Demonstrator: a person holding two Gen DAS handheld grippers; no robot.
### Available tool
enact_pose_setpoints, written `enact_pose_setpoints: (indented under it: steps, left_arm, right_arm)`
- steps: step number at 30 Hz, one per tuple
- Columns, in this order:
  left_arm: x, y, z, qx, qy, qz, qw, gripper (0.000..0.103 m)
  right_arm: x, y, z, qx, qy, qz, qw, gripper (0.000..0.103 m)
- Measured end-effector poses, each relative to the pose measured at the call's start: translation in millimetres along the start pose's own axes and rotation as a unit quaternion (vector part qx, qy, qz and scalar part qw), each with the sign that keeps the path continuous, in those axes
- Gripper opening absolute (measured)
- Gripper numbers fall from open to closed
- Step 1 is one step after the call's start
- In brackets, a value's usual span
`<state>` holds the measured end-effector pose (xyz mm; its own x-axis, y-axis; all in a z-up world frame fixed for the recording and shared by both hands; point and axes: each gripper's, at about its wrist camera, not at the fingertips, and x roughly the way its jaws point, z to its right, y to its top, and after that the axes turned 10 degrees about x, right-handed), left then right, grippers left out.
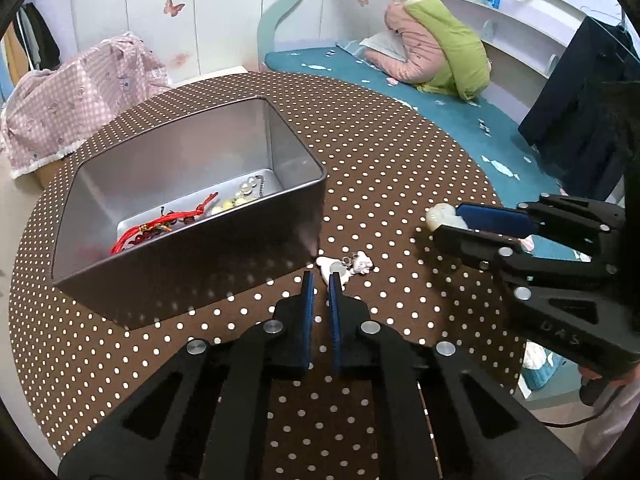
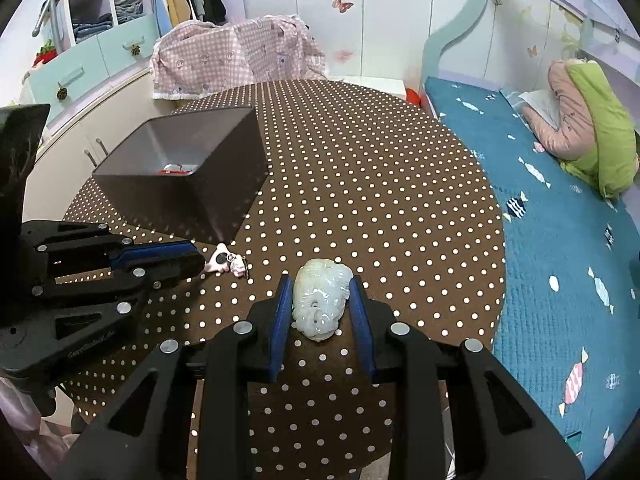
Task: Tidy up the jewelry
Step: 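Grasp the jade pendant with right tool while left tool grasps white bear charm, then lower the jade pendant and white charm into the box, open both tools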
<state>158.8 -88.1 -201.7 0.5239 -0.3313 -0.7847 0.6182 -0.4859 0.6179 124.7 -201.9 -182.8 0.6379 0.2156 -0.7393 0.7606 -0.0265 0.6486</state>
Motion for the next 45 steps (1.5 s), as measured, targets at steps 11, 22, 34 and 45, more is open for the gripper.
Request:
enact_pose_setpoints:
  steps: [11,22,34,45]
  left_arm:
    - [21.7,13.1,10.7,0.003,0.012,-0.006,0.9999,0.023]
    - [1.2,9.0,0.5,-0.017,0.021,0.016,0.9995,0.023]
    - [-79.6,9.9,-34.2,-0.061,0.062,0.121,0.9888,0.023]
    - [-62.8,6.7,-85.7,-0.12,0.075,0.097,0.9851,0.023]
  right_arm:
    - [0.9,-1.6,-4.5,-0.004,0.003,-0.003,1.0,0.027]
    - [-3.7,1.6,0.1,0.005,0.001,0.004,1.0,0.027]
    - [-27.0,28.8,-33.9,-0.033,0.031,0.046,0.998,0.027]
    - [-6.4,60.0,-86.9,-0.078,0.07,0.042,0.994,0.027]
